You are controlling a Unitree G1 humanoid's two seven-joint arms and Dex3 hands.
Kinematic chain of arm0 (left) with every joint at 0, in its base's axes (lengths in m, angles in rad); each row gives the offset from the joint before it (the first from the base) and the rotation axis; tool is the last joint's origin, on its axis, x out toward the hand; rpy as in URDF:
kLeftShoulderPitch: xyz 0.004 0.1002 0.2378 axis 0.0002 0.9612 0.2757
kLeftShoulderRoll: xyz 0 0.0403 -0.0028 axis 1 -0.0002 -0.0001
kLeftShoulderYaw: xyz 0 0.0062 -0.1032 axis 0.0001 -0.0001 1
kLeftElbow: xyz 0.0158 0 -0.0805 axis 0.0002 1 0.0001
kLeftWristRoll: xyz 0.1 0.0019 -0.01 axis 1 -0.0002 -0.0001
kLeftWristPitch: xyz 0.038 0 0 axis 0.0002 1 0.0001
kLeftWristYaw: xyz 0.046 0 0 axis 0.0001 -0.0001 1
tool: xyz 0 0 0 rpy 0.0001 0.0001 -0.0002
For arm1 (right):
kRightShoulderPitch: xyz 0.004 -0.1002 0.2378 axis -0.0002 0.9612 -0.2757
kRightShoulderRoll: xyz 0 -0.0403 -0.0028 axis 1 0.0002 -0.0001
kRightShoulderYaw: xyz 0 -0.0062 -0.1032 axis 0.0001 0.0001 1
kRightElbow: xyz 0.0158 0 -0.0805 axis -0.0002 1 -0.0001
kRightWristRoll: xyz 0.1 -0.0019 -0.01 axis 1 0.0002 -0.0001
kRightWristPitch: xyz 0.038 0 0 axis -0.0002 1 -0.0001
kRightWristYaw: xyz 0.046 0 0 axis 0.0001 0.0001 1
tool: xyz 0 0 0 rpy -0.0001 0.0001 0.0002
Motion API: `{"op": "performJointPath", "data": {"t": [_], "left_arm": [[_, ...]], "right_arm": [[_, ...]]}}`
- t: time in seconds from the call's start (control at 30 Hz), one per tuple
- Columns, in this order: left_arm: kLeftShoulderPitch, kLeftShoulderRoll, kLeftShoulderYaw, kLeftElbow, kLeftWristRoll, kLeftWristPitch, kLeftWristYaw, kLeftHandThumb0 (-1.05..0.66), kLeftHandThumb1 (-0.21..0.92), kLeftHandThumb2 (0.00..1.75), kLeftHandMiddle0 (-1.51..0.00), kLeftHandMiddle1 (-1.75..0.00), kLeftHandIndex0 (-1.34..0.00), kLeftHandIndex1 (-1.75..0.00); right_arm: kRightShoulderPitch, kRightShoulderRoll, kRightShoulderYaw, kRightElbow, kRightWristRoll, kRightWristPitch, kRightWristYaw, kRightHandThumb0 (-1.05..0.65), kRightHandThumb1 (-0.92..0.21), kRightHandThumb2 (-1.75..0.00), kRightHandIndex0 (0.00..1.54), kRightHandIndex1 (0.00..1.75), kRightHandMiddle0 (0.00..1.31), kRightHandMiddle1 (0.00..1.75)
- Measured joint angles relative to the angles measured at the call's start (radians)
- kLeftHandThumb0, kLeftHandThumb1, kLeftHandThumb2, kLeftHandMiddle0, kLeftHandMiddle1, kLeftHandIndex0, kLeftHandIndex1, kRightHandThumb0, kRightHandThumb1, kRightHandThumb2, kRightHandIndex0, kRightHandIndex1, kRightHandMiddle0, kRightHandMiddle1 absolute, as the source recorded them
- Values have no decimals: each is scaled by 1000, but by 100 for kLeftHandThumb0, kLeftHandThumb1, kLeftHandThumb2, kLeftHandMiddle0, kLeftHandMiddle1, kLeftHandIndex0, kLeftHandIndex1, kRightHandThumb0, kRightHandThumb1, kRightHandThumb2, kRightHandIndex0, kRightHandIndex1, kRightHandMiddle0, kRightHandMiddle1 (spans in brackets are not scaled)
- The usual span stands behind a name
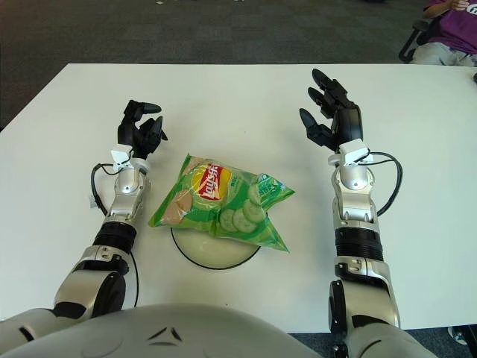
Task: Put the snack into the plate.
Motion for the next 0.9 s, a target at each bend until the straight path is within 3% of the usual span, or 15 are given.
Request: {"op": "performJointPath", "data": {"t": [0.1, 0.13, 0.2, 0.27, 0.37, 0.53, 0.9], "left_arm": [[-6, 1, 4, 15, -2, -10, 0, -36, 92, 26, -97, -175, -48, -145], [-8, 1, 5, 20, -2, -13, 0, -36, 92, 26, -97, -175, -48, -145], [-12, 1, 7, 26, -3, -17, 0, -36, 92, 26, -97, -175, -48, -145], [-14, 1, 11, 31, -6, -27, 0, -36, 92, 26, -97, -175, -48, -145], [-19, 1, 19, 41, -12, -45, 0, -36, 92, 26, -97, -175, -48, -145], [-34, 2, 29, 66, -28, -74, -1, -36, 92, 26, -97, -175, -48, -145], [-40, 6, 35, 118, -37, -106, -15, -36, 92, 26, -99, -175, -48, -145]], "right_arm": [[-1, 1, 2, 0, 0, 0, -6, -44, -92, -47, 57, 1, 45, 4], [0, 5, 2, 0, 3, 1, -6, -40, -92, -47, 68, 17, 37, 63], [12, 40, -10, -16, 65, 10, -3, -37, -92, -49, 68, 50, 29, 117], [37, 89, -25, -37, 136, 15, -1, -36, -92, -48, 69, 73, 26, 147], [85, 148, -27, -41, 175, 29, -4, -35, -92, -46, 71, 86, 27, 160], [139, 181, -10, -41, 172, 75, 3, -35, -92, -45, 73, 93, 28, 165], [129, 195, -3, -49, 132, 102, -62, -35, -92, -43, 70, 104, 29, 164]]}}
